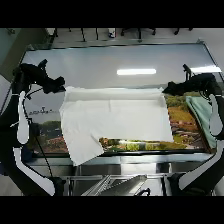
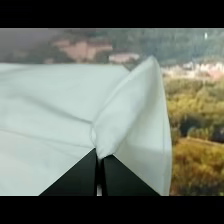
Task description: Fold the shirts.
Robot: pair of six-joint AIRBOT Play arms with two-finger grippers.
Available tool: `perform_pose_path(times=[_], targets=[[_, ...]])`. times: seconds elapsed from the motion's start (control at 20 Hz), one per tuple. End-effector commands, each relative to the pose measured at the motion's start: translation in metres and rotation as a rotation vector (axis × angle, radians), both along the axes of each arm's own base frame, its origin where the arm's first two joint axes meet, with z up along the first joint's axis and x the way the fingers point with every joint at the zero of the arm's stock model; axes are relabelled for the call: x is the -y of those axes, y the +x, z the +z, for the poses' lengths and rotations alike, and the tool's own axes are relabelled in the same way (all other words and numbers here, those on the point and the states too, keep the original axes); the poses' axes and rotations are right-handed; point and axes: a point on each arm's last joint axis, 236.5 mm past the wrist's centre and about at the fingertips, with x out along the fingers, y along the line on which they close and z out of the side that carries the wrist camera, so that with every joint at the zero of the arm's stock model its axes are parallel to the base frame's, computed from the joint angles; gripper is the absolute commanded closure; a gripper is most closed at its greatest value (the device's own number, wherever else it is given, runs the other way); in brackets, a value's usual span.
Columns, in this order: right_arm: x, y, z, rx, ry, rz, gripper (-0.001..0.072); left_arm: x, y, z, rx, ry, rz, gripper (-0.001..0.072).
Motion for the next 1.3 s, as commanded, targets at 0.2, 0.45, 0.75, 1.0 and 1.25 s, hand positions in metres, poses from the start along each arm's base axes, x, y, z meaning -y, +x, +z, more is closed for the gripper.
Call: perform_pose_path(times=[0.2, 0.45, 0.75, 1.0, 1.25], targets=[[0.001, -0.034, -0.033, -0.140, -0.171, 0.096, 0.0694, -0.014, -0.036, -0.052, -0.118, 0.061, 0.025, 0.0694], [0.000, -0.026, -0.033, -0.131, -0.174, 0.055, 0.0694, -0.013, -0.033, -0.058, -0.101, 0.059, 0.035, 0.0694], [0.006, -0.014, -0.008, -0.063, -0.196, 0.016, 0.0693, -0.013, -0.033, -0.058, -0.104, 0.058, 0.034, 0.0693], [0.019, -0.022, -0.019, -0.118, -0.264, -0.007, 0.0693, -0.010, -0.032, -0.058, -0.101, 0.060, 0.028, 0.0694], [0.013, -0.021, -0.020, -0.117, -0.257, 0.000, 0.0693, -0.007, -0.026, -0.057, -0.074, 0.060, 0.031, 0.0693]])
